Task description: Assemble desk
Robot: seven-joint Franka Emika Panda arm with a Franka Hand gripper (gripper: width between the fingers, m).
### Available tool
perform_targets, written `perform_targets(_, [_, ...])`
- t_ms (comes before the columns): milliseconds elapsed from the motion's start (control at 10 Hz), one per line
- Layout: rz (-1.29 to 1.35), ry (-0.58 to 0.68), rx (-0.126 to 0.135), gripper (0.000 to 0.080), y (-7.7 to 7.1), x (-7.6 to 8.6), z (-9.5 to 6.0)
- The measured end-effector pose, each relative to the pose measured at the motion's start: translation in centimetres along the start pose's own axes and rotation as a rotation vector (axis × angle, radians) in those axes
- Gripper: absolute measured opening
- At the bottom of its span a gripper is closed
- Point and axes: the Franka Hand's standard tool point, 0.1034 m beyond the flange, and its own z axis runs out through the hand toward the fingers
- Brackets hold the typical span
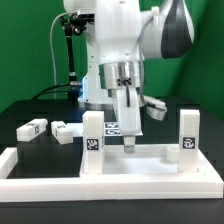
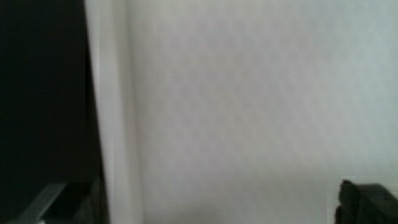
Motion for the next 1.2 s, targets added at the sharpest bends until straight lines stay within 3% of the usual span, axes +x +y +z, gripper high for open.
perform_targets(400, [-0.076, -0.029, -0.029, 0.0649, 1.9, 1.1, 0.9])
perform_targets(700, [-0.081, -0.034, -0.037, 0.0619, 2.0, 1.1, 0.9])
perform_targets(900, [-0.082, -0.034, -0.037, 0.0258, 2.0, 1.1, 0.9])
perform_targets(1000, [-0.082, -0.035, -0.039, 0.0258, 2.1, 1.1, 0.9])
perform_targets(1100, [-0.081, -0.041, -0.054, 0.0123, 2.6, 1.0, 1.1])
perform_targets(1200, [-0.071, -0.041, -0.057, 0.0067, 2.7, 1.1, 1.1])
